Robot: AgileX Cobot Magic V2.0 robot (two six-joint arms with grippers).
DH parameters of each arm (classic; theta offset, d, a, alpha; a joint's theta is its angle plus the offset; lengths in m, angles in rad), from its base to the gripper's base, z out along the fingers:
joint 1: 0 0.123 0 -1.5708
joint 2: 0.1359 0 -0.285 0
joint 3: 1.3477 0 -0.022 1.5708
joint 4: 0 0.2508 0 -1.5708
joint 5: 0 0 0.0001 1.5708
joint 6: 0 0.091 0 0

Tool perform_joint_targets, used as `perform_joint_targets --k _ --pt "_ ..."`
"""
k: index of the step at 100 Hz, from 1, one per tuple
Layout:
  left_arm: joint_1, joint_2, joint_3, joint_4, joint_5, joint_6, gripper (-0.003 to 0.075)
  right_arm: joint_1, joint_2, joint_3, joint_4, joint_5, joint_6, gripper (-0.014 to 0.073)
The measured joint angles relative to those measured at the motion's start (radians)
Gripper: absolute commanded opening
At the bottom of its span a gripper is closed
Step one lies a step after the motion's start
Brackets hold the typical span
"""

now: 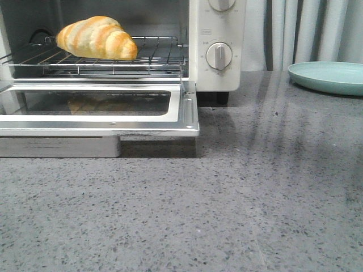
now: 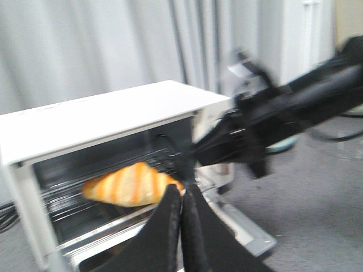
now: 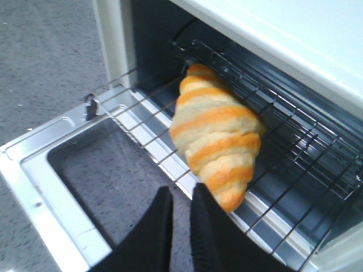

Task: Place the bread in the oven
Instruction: 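Withdraw the right gripper out of the oven away from the rack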

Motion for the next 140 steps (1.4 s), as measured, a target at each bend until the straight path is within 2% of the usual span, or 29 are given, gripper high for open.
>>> perform_joint_targets --k 12,23,45,67,88,140 --pt "0.0 -0.075 0.075 0.145 -0.002 -0.16 -0.0022 0.016 -0.173 0.139 -0.036 -0.006 0.0 -0.005" --pt "0.0 -0.144 0.147 0.192 -0.002 -0.234 -0.0022 0.007 -0.374 0.266 -0.127 0.002 0.0 -0.005" --pt "0.0 -0.198 0.275 0.201 0.0 -0.256 -0.0022 -0.047 -0.756 0.48 -0.219 0.049 0.0 -0.005" --pt "0.0 -0.2 0.315 0.201 0.001 -0.259 -0.0022 -0.08 -1.04 0.59 -0.273 0.144 0.0 -0.005" --pt "0.0 -0.2 0.315 0.199 -0.005 -0.259 -0.0021 -0.082 -1.204 0.642 -0.346 0.163 0.0 -0.005" --pt "0.0 -0.2 0.315 0.123 -0.005 -0.259 -0.0021 -0.082 -1.462 0.694 -0.356 0.161 0.0 -0.005"
